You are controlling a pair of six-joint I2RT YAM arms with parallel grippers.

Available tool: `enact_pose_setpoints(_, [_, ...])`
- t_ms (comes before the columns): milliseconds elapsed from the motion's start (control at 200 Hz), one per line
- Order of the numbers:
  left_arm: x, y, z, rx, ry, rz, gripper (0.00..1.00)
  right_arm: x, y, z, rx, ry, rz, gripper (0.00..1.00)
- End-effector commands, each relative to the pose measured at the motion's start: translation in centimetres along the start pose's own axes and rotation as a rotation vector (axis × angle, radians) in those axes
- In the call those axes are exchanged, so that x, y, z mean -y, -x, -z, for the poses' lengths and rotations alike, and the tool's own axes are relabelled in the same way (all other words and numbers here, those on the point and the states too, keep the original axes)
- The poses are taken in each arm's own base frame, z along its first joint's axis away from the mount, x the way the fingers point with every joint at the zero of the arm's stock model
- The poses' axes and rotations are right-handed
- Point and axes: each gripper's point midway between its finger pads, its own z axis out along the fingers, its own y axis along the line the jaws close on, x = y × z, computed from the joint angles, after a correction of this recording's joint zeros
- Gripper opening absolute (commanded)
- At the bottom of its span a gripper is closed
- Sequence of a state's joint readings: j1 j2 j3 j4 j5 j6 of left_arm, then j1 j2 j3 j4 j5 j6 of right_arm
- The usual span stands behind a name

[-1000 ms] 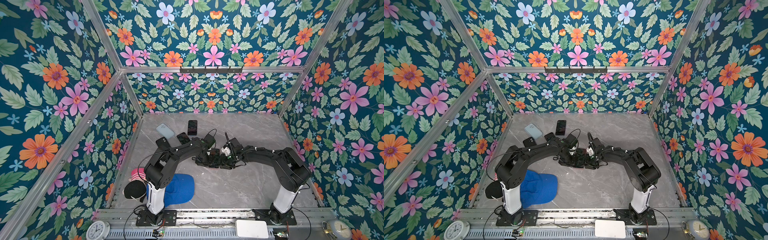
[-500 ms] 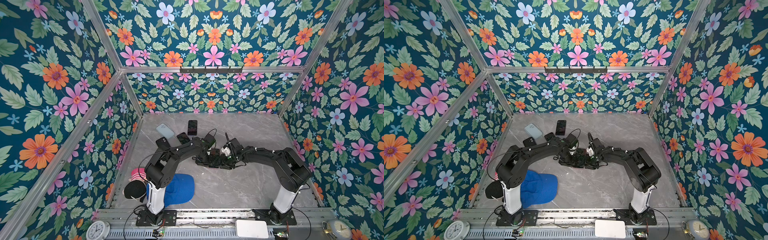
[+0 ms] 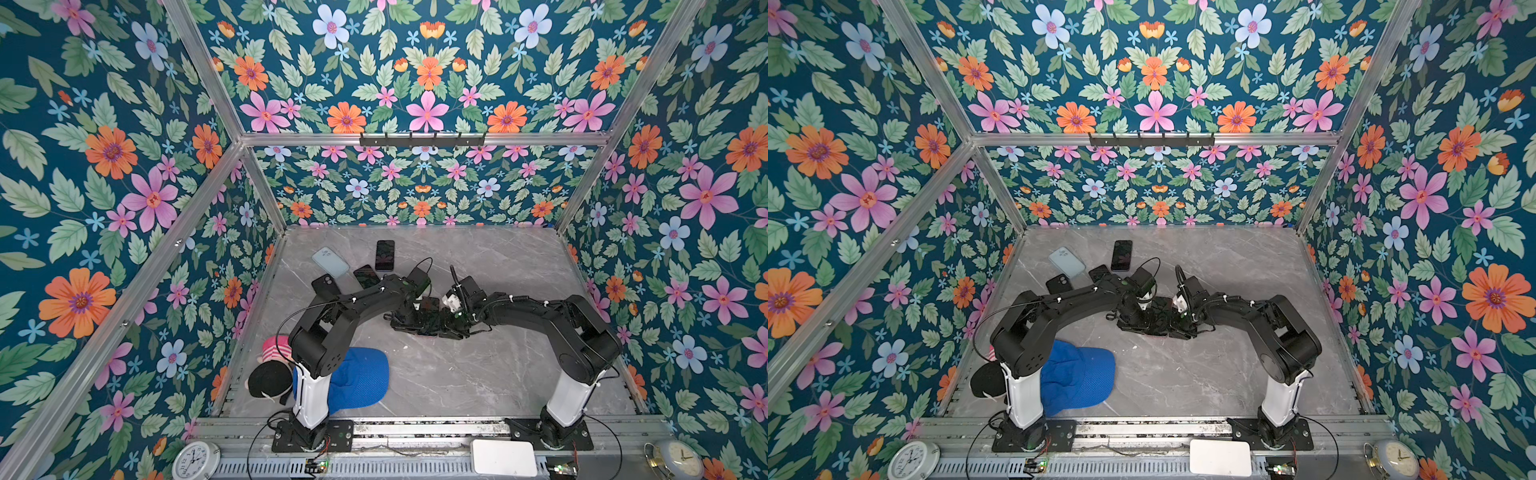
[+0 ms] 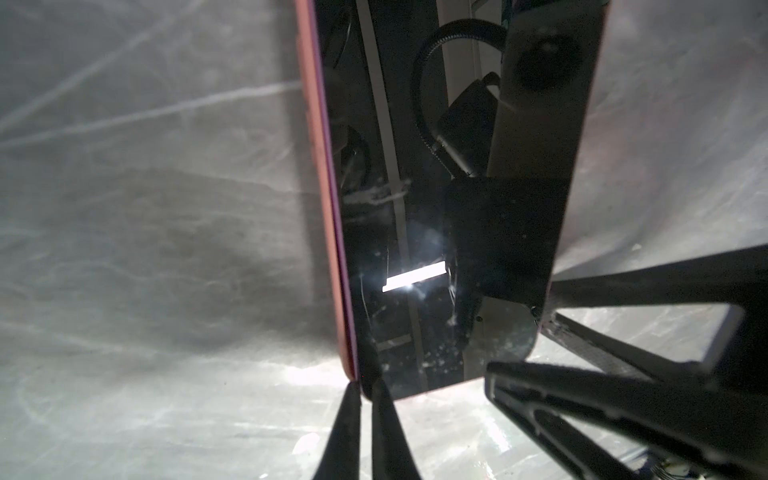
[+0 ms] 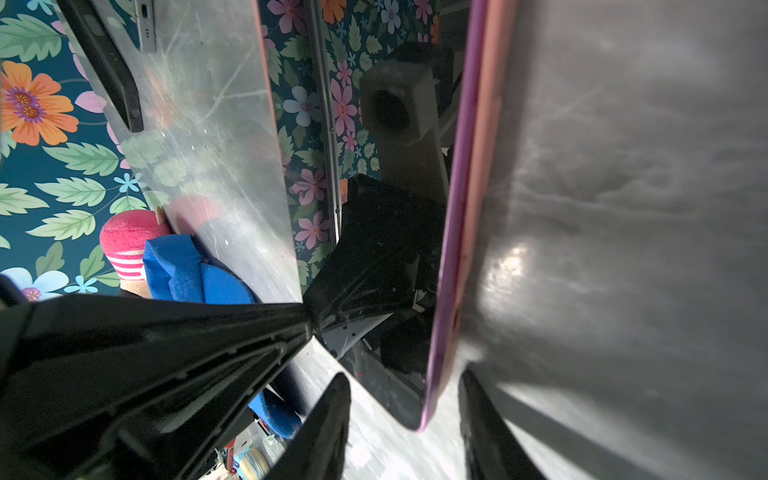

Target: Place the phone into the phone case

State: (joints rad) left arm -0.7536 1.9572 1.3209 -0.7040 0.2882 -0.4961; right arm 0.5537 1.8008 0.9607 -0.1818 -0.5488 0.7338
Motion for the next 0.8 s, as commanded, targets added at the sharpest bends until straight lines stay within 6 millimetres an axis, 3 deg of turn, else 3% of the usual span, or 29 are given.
enact_pose_setpoints(0, [0.2,0.3,-1.2,0.012,-0.014,0.001,0.09,0.9,-0.4,-0.2,-0.011,-0.036,-0.034,0.45])
enact_pose_setpoints(795, [0.3,0.3,-2.5,-0.006,-0.031,0.012,0.09,-0.1,-0.2,-0.5,-0.011,-0.013,-0.019,0.50])
